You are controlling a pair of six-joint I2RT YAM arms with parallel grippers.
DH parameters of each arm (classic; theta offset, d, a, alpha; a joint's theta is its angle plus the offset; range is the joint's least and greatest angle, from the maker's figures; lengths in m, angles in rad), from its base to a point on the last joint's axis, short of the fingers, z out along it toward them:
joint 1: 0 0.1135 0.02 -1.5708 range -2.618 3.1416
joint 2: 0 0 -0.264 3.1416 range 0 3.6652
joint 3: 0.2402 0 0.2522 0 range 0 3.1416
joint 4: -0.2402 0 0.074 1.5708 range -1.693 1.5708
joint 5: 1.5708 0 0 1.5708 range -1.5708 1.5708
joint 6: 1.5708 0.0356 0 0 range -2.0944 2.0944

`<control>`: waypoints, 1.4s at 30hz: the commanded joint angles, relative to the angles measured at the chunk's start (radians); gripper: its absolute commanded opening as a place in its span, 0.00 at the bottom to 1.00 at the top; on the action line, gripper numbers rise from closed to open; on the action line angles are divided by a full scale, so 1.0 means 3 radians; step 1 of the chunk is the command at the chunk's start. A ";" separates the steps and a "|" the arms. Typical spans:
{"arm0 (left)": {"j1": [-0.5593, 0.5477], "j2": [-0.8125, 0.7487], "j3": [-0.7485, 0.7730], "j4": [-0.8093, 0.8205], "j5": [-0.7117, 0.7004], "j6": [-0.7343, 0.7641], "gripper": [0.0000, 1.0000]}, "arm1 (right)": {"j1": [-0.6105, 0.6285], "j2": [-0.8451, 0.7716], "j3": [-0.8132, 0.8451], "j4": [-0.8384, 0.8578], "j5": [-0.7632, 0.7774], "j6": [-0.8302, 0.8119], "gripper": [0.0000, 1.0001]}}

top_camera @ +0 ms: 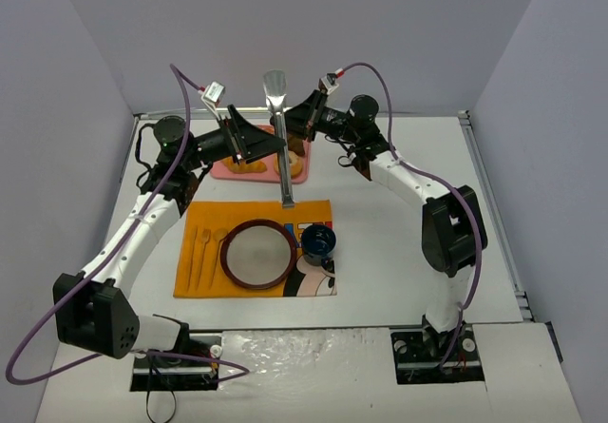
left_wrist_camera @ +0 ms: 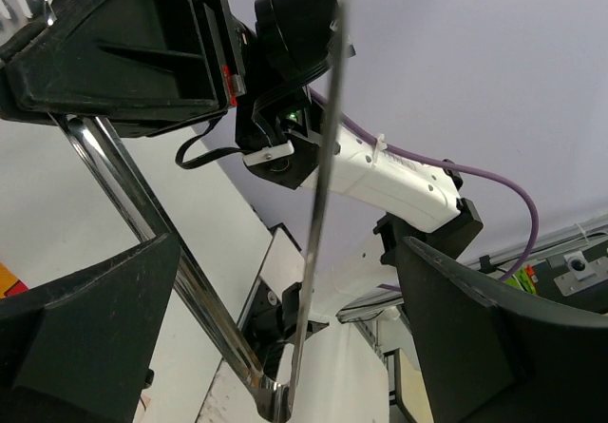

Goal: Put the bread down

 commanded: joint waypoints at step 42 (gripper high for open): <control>-0.0158 0.0260 0.0378 -0.0173 -0.0132 0.0406 0.97 | -0.0122 0.0110 0.0380 0.0327 0.0023 0.0057 0.00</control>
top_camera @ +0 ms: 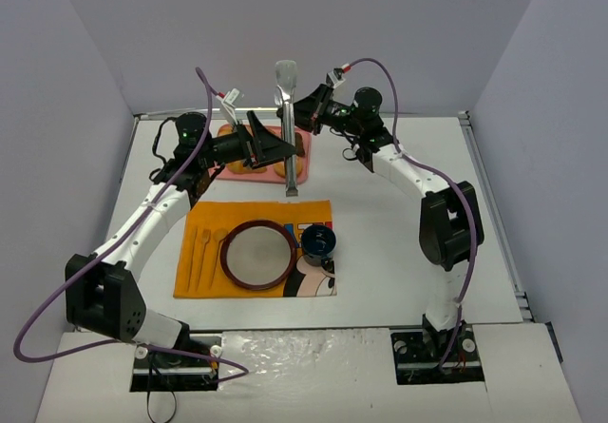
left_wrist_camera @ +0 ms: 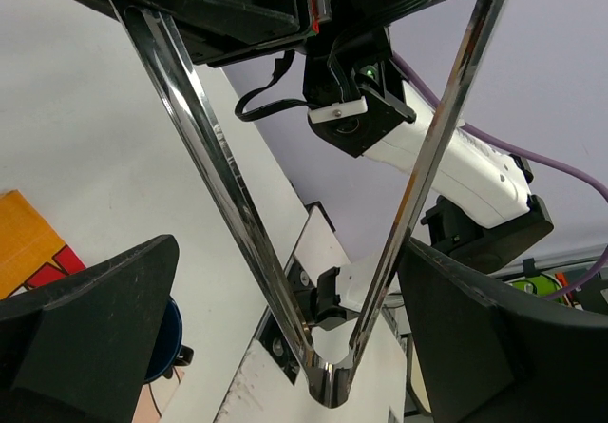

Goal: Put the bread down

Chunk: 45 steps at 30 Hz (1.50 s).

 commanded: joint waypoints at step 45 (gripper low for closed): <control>-0.0056 -0.0393 -0.0009 0.0839 -0.0325 -0.0324 0.85 | 0.0135 0.0240 0.0563 0.0772 0.0408 0.0307 0.00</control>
